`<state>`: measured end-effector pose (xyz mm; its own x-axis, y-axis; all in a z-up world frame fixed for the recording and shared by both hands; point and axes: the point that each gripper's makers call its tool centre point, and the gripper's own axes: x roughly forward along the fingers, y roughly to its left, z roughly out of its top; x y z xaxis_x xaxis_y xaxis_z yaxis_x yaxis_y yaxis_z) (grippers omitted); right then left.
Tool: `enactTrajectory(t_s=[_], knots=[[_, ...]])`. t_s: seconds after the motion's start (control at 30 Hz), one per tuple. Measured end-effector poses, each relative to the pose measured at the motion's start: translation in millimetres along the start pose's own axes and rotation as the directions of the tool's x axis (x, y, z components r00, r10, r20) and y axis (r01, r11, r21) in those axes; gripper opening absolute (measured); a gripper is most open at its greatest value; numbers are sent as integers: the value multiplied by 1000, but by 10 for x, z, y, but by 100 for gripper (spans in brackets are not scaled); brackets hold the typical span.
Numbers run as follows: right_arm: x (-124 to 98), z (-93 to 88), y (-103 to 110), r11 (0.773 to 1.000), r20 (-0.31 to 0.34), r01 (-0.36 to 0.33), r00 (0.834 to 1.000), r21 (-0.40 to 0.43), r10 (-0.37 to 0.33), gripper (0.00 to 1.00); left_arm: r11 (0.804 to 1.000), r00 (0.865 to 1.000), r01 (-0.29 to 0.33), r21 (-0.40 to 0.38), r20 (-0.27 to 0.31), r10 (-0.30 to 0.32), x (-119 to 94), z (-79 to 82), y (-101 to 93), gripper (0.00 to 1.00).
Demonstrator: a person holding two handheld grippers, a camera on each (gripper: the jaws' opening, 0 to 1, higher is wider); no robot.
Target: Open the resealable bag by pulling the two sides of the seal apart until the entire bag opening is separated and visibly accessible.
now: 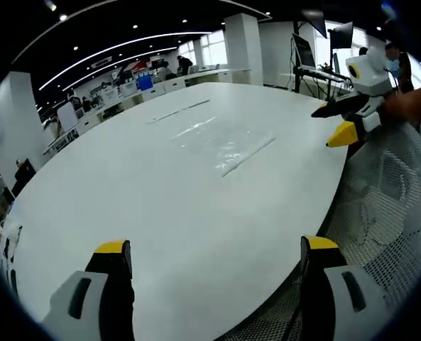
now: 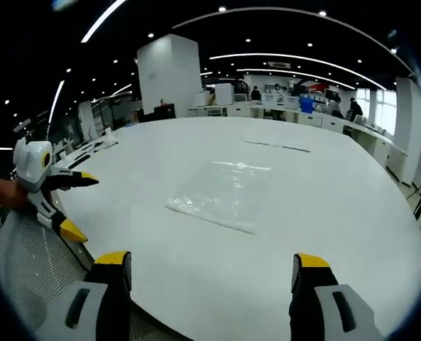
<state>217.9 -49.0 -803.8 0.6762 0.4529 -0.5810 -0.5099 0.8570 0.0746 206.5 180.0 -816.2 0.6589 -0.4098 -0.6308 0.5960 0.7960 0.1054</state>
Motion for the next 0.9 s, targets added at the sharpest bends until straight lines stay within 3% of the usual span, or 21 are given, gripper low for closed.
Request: enactTrajectory(t_s=[0.9], knots=[[15,-20,26,1000,-16,-13,1000,-11,13,93,1000,1000,7,8,-12,-7,19,-28,-10,97]])
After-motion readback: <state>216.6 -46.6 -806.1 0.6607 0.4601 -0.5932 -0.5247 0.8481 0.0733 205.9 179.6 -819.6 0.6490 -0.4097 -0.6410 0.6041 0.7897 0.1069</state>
